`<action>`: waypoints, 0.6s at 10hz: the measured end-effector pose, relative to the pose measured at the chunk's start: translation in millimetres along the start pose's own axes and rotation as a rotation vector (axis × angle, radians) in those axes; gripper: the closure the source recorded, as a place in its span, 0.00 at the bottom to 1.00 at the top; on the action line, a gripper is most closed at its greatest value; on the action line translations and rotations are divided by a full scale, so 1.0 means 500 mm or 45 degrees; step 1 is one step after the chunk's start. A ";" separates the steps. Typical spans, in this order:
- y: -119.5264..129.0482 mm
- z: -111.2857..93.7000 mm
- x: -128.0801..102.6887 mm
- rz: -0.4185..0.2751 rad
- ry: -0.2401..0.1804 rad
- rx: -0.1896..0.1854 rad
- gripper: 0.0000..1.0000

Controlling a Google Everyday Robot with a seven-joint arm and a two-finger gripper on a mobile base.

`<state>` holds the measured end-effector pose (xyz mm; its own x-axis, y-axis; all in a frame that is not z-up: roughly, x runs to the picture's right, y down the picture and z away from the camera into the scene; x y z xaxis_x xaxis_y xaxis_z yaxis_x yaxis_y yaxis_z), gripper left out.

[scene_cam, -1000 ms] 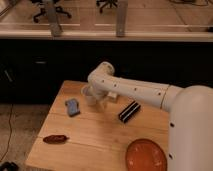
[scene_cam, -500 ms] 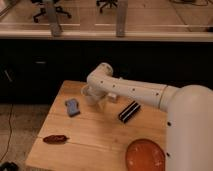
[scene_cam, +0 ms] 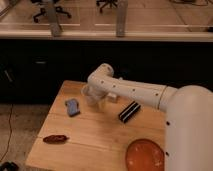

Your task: Pick up the ceramic cup

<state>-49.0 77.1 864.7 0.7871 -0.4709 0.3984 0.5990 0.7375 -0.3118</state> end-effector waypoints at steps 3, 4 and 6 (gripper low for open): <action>-0.004 -0.006 0.008 0.008 -0.004 0.008 0.63; -0.005 -0.008 0.012 0.011 -0.005 0.012 0.73; -0.004 -0.011 0.017 0.016 -0.008 0.015 0.91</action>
<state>-42.6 69.1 863.8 0.7936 -0.4588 0.3997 0.5874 0.7491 -0.3065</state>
